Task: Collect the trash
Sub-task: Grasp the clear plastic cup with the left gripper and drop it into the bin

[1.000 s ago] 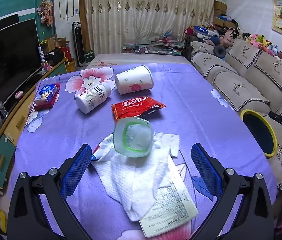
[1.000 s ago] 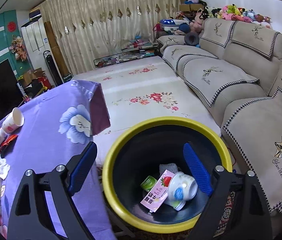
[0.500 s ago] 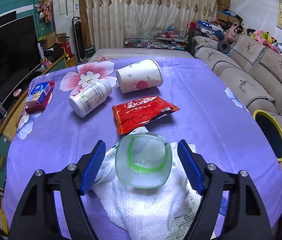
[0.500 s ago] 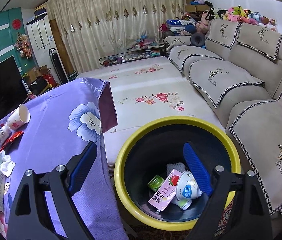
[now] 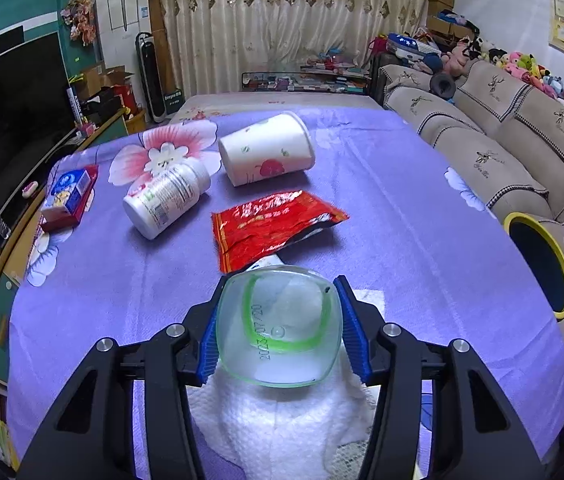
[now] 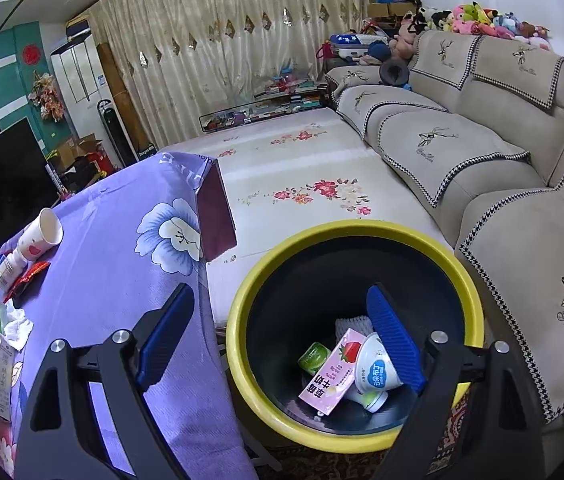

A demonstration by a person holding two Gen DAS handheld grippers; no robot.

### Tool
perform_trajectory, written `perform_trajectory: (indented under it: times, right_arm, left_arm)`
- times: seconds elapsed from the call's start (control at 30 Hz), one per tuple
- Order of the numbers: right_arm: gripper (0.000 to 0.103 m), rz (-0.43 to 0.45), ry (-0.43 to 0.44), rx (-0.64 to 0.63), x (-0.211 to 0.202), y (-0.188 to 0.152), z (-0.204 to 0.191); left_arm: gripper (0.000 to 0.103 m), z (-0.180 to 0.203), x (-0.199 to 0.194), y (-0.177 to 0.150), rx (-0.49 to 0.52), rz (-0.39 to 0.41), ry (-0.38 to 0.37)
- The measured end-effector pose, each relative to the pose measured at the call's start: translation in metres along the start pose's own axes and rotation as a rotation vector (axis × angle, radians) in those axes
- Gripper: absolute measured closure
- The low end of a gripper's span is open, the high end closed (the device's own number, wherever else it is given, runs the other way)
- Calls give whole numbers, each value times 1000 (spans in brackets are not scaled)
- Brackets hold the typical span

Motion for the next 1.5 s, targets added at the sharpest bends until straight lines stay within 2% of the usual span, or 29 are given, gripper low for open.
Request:
perform_trajectory:
  times: [0.17,0.33,0.6,0.77,1.0,1.13,1.3,1.37,1.4,1.5]
  right_arm:
    - [20,25,9,26,-12,-2,9]
    - [20,53,4,44,-28,-4,23]
    - [20,88,-50,71,-54,-11,62]
    - [20,112,-90,106,-73,-14,94]
    - [20,129,-130,154,-91,-20,130]
    - [20,125,-134,178,-92,-24,143]
    - [20,123,-138,202,-91,-26,154]
    - [20,120,-140,211,-89,-27,156]
    - [20,119,-140,215,-88,-27,157]
    - [20,115,-137,214,-88,-26,154]
  left_arm:
    - [53,17,-32,13,40,62,-8]
    - [54,60,-63,30,114,118,-70]
    - [54,177,-77,52,264,147,-254]
    - [54,258,-65,59,354,117,-361]
    - [54,366,-22,51,443,-8,-481]
    - [54,400,10,44,462,-81,-491]
    - [53,426,51,42,471,-130,-478]
    - [39,432,63,44,466,-136,-458]
    - [28,434,65,45,460,-136,-460]
    - [28,429,56,55,443,-102,-466]
Point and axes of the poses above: each gripper's, at about its wrist camera, not at the fingertips, and x roughly the way its jaws point, z to its right, y to its top, the point moved 7 cm from there along x, roughly the way its jaws point, and after that the axes turned 4 degrees about -z, right-handed, at the moved point
